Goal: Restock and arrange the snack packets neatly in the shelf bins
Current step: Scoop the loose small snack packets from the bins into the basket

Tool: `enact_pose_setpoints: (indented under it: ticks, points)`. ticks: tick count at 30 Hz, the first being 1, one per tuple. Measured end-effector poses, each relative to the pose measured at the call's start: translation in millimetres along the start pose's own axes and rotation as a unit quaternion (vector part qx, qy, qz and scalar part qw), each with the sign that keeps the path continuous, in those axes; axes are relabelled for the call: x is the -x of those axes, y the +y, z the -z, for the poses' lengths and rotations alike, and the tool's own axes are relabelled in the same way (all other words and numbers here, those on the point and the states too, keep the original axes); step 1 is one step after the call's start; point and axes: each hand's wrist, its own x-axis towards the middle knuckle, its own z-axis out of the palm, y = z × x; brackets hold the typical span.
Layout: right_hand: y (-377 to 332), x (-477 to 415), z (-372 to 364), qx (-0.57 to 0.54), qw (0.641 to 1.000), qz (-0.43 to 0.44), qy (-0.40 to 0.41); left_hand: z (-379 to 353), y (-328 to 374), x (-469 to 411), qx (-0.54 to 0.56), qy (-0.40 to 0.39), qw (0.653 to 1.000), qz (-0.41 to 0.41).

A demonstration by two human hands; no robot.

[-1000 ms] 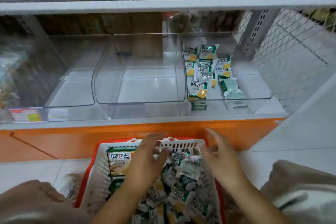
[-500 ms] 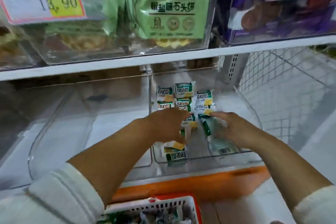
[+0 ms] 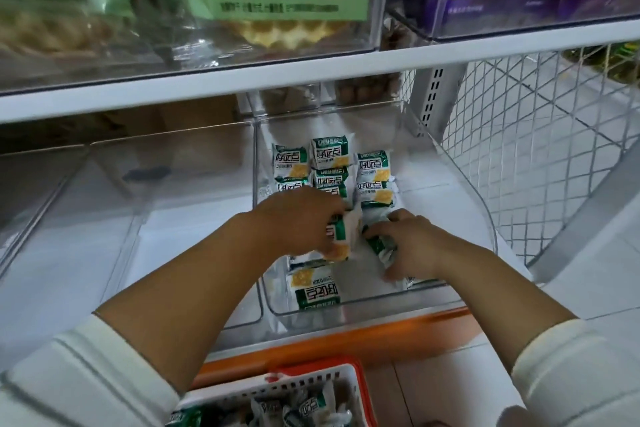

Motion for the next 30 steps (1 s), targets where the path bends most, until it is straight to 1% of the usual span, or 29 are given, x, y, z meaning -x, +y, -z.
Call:
enact_pose_setpoints:
  ticks: [2, 4, 7, 9, 12, 14, 15, 16, 17, 18, 19, 20, 21, 23, 24, 25, 27, 28, 30]
  points:
    - [-2, 1, -1, -0.012, 1.000, 0.006, 0.007, 8, 8, 19, 0.008, 0.097, 0.995, 0.000]
    - [-3, 0, -3, -0.027, 1.000, 0.010, 0.012, 13, 14, 43, 0.052, 0.174, 0.983, 0.006]
    - [-1, 0, -4, -0.106, 0.994, 0.010, 0.021, 9, 17, 88, 0.164, 0.230, 0.958, 0.048]
    - [-3, 7, 1, -0.184, 0.981, 0.023, 0.053, -4, 15, 120, 0.247, 0.251, 0.931, 0.093]
    - [-17, 31, 19, -0.317, 0.934, 0.039, 0.159, -29, 12, 159, 0.354, 0.302, 0.873, 0.142]
    - [-34, 53, 31, -0.388, 0.891, 0.058, 0.226, -45, 13, 180, 0.404, 0.315, 0.842, 0.169]
    - [-44, 67, 36, -0.436, 0.865, 0.074, 0.238, -54, 12, 189, 0.423, 0.314, 0.831, 0.181]
    - [-55, 81, 39, -0.484, 0.838, 0.091, 0.235, -62, 10, 199, 0.437, 0.307, 0.823, 0.193]
    - [-63, 95, 40, -0.524, 0.815, 0.107, 0.222, -73, 6, 206, 0.440, 0.289, 0.826, 0.202]
    - [-70, 110, 38, -0.560, 0.796, 0.120, 0.195, -85, 1, 213, 0.437, 0.262, 0.835, 0.209]
    - [-77, 124, 32, -0.583, 0.788, 0.129, 0.153, -99, -4, 218, 0.428, 0.228, 0.847, 0.218]
    - [-82, 137, 21, -0.585, 0.795, 0.128, 0.100, -115, -9, 224, 0.420, 0.196, 0.858, 0.224]
    - [-87, 147, 5, -0.564, 0.817, 0.119, 0.035, -131, -11, 229, 0.417, 0.168, 0.863, 0.228]
    - [-98, 162, -39, -0.468, 0.876, 0.076, -0.092, -165, -11, 235, 0.422, 0.112, 0.864, 0.250]
    - [-105, 165, -65, -0.411, 0.901, 0.050, -0.133, -184, -10, 236, 0.422, 0.078, 0.863, 0.267]
    - [-112, 165, -91, -0.368, 0.916, 0.024, -0.160, -200, -7, 237, 0.431, 0.049, 0.853, 0.290]
    - [-122, 160, -140, -0.336, 0.926, -0.022, -0.172, -229, 1, 236, 0.479, 0.026, 0.812, 0.334]
    - [-124, 155, -161, -0.337, 0.928, -0.038, -0.157, -240, 7, 235, 0.512, 0.034, 0.786, 0.344]
    - [-125, 144, -193, -0.345, 0.929, -0.075, -0.111, -256, 15, 232, 0.578, 0.057, 0.741, 0.337]
